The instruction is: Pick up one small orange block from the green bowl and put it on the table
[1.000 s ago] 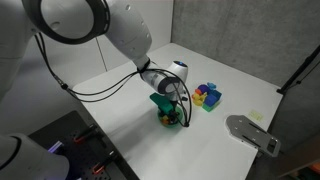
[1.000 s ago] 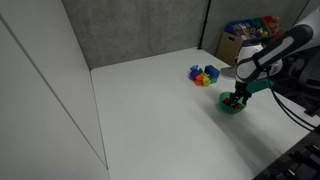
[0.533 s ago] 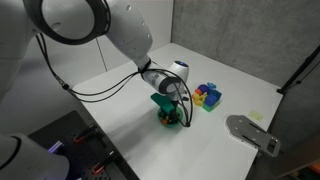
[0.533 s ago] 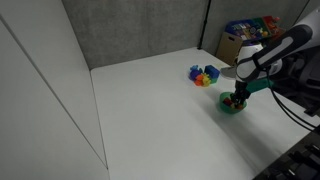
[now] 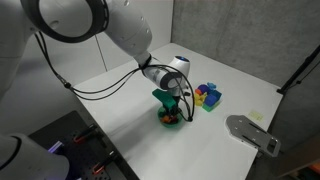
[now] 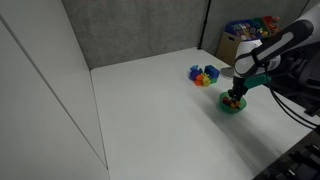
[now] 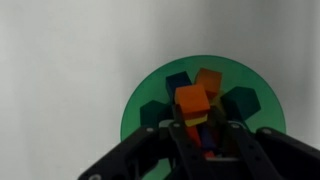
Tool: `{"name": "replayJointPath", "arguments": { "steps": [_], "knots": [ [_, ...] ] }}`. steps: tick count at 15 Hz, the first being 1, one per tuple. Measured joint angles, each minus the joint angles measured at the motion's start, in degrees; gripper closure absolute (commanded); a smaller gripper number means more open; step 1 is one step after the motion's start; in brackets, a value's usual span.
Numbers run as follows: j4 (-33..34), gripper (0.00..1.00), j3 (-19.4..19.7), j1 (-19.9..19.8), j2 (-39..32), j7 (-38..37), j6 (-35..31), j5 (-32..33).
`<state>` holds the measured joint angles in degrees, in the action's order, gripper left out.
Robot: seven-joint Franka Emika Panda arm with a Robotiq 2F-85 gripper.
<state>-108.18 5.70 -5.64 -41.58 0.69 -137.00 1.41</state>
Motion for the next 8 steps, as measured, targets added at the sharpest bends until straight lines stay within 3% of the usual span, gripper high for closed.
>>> {"name": "replayJointPath", "arguments": {
  "steps": [8],
  "knots": [
    [0.35, 0.90, -3.02, 3.69, 8.40, -0.17, 7.63, -0.03]
  ]
}}
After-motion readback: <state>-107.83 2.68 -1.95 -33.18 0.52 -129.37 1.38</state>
